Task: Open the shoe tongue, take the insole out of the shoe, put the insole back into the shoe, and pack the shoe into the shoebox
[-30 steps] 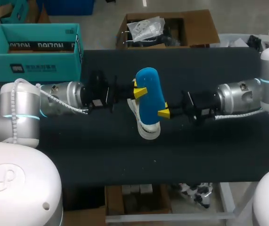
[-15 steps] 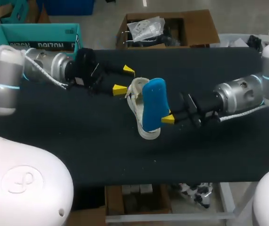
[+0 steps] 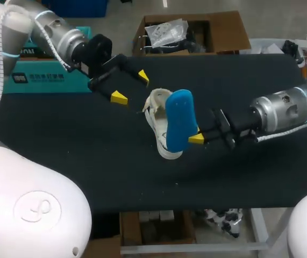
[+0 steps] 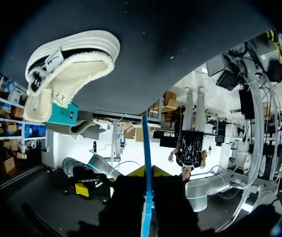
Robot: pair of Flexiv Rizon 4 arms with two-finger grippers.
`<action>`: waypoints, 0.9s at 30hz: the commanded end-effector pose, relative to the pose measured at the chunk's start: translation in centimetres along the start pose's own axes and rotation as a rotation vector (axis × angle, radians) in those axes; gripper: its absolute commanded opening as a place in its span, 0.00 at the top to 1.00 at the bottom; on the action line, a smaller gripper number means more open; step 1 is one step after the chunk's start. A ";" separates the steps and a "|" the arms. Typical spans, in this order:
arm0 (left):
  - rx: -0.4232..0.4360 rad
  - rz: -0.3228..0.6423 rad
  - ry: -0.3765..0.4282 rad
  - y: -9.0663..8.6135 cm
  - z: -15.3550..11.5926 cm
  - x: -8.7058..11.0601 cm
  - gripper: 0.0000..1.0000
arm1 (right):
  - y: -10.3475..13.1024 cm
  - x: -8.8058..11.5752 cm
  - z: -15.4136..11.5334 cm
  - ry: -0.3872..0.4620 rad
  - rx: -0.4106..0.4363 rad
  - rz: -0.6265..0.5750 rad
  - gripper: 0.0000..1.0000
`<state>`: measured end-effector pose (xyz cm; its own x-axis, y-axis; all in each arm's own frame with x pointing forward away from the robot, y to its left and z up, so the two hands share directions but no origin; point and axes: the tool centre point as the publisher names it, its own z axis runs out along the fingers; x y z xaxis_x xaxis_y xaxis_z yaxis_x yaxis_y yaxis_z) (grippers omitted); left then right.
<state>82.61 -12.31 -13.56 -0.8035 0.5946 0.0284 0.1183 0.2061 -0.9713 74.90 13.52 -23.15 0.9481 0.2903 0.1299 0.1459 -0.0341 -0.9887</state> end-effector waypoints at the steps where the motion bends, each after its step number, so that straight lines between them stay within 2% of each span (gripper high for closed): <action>1: 0.003 0.148 0.301 0.2 -0.8 -1.8 0.00 | -1.0 0.8 0.5 -0.081 -0.003 -0.048 1.00; 2: 0.024 0.154 0.329 0.3 -1.2 -2.0 0.00 | -1.0 0.4 0.5 -0.082 -0.005 -0.057 1.00; 6: -0.018 0.206 0.434 1.2 -1.6 -2.3 0.00 | -0.8 -1.1 1.5 -0.125 0.026 -0.095 1.00; 9: -0.027 0.216 0.469 1.7 -1.5 -2.3 0.00 | -0.6 -1.7 1.7 -0.138 0.045 -0.067 1.00; 18: -0.035 0.218 0.517 2.3 -1.2 -2.4 0.00 | -0.6 -3.7 2.1 -0.219 0.033 -0.076 1.00; 25: -0.043 0.220 0.521 2.7 -1.1 -2.5 0.00 | -0.2 -4.7 1.4 -0.231 0.044 -0.084 1.00; 27: -0.045 0.194 0.525 2.8 -1.0 -2.5 0.00 | -0.2 -4.9 1.3 -0.238 0.049 -0.088 1.00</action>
<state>84.94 -12.17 -15.94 -0.5018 0.8611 -0.0814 0.2865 0.0767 -0.9550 69.77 13.64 -23.55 0.8405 0.5043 0.1981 0.2089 0.0358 -0.9773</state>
